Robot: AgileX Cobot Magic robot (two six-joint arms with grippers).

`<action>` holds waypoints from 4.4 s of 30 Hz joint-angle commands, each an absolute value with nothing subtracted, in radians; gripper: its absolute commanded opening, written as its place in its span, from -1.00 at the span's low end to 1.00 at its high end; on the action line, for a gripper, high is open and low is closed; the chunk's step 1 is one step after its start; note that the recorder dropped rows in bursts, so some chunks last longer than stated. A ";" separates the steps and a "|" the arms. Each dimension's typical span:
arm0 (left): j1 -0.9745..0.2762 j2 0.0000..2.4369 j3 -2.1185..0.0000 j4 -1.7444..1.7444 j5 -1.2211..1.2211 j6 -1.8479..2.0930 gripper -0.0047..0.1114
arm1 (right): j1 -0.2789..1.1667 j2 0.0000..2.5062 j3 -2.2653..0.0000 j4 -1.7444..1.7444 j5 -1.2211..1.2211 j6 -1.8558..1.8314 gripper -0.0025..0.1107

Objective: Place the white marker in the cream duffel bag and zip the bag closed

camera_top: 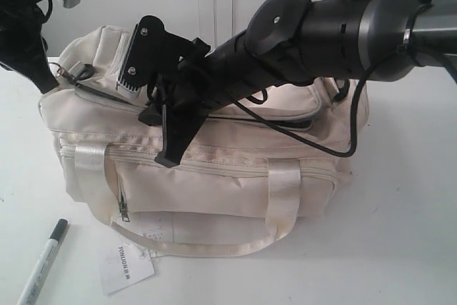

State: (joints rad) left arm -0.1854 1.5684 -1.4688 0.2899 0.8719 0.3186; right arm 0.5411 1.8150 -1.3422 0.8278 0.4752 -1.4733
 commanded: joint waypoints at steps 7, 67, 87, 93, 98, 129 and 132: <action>-0.172 1.563 -1.466 0.354 0.853 0.236 -0.92 | 0.539 1.795 -1.342 0.806 0.514 -1.487 -0.96; -0.166 1.175 -0.816 -0.522 0.209 0.153 0.18 | 0.506 1.808 -1.590 0.525 0.796 -0.557 -0.06; 0.037 1.170 -0.728 -0.725 0.351 0.022 0.18 | 0.508 1.979 -1.743 0.424 0.843 -0.847 -0.07; 0.037 1.177 -0.698 -0.745 0.296 0.022 0.18 | 0.508 1.998 -1.743 0.411 0.844 -0.856 -0.10; 0.037 1.177 -0.698 -0.758 0.252 0.022 0.18 | 0.508 1.958 -1.743 0.413 0.848 -0.846 -0.10; 0.035 1.316 -0.698 -0.877 0.155 0.057 -0.92 | 0.511 1.937 -1.743 0.499 1.039 -0.966 -0.10; 0.035 1.316 -0.698 -0.877 0.156 0.059 -0.92 | 0.511 1.965 -1.743 0.488 1.037 -0.970 -0.10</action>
State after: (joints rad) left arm 0.0339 1.3172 -0.7046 -0.8655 0.1631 0.0520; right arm 0.5167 1.9468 -1.7365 0.4903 1.0344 -0.9521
